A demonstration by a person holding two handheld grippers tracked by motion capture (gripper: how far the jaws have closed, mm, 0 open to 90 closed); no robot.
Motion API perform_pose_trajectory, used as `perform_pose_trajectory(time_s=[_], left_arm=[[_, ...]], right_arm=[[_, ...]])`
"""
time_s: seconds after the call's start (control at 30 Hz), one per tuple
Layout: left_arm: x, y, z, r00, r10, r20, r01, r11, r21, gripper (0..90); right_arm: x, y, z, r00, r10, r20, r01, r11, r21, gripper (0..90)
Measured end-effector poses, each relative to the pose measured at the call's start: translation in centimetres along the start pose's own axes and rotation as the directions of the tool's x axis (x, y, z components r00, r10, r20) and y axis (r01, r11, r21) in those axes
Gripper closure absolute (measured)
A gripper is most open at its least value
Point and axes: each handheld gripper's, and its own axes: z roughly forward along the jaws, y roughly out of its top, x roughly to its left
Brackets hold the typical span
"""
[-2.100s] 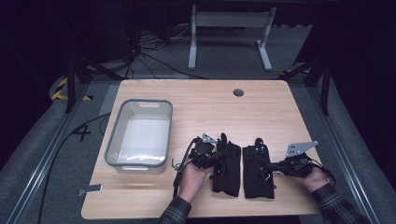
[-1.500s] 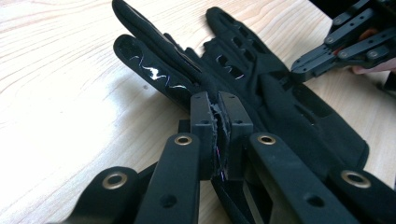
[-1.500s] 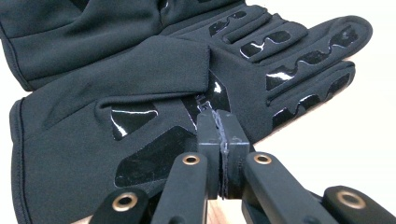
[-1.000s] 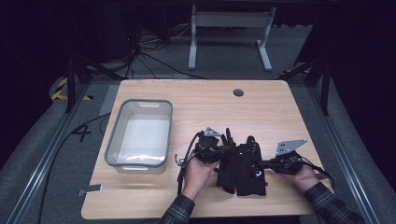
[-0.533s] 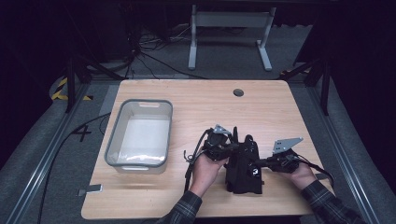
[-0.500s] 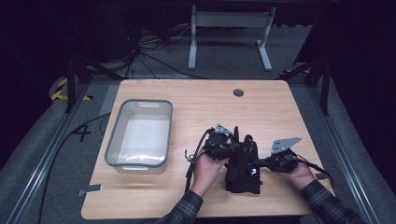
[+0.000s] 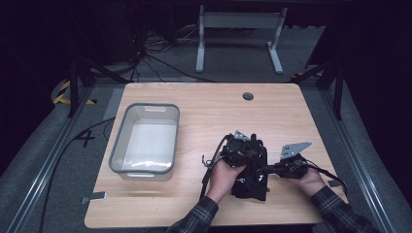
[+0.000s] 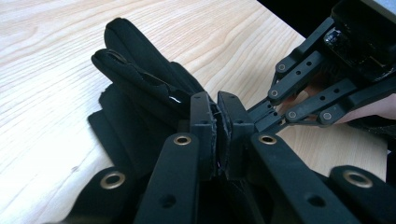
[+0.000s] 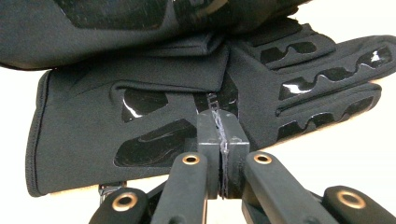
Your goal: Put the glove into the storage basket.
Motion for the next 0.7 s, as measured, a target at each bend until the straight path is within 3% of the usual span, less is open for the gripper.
perform_pose_trajectory(time_s=[0.23, 0.4, 0.53, 0.63, 0.7], left_arm=[[-0.3, 0.1, -0.6, 0.9997, 0.014, 0.017, -0.013, 0.9983, -0.056, 74.6], [-0.3, 0.0, -1.6, 0.9997, 0.025, 0.001, -0.025, 0.9971, -0.071, 75.1], [-0.1, -0.4, -2.4, 0.9994, 0.032, -0.014, -0.033, 0.9978, -0.058, 82.9], [0.1, -1.1, -2.6, 0.9967, 0.054, -0.060, -0.055, 0.9985, -0.011, 86.3], [0.3, -1.6, -2.6, 0.9963, 0.047, -0.072, -0.047, 0.9989, 0.009, 86.8]], right_arm=[[-0.1, 0.0, -0.7, 1.0000, 0.009, -0.002, -0.009, 1.000, -0.030, 88.3], [-0.3, -0.3, -2.0, 0.9996, 0.017, 0.024, -0.016, 0.999, -0.046, 88.4], [-0.6, -1.1, -3.1, 0.9982, 0.041, 0.044, -0.039, 0.997, -0.059, 88.4], [-0.6, -1.3, -3.6, 0.9979, 0.043, 0.049, -0.040, 0.998, -0.055, 88.3], [-0.4, -1.4, -3.6, 0.9981, 0.042, 0.045, -0.040, 0.998, -0.057, 88.3]])
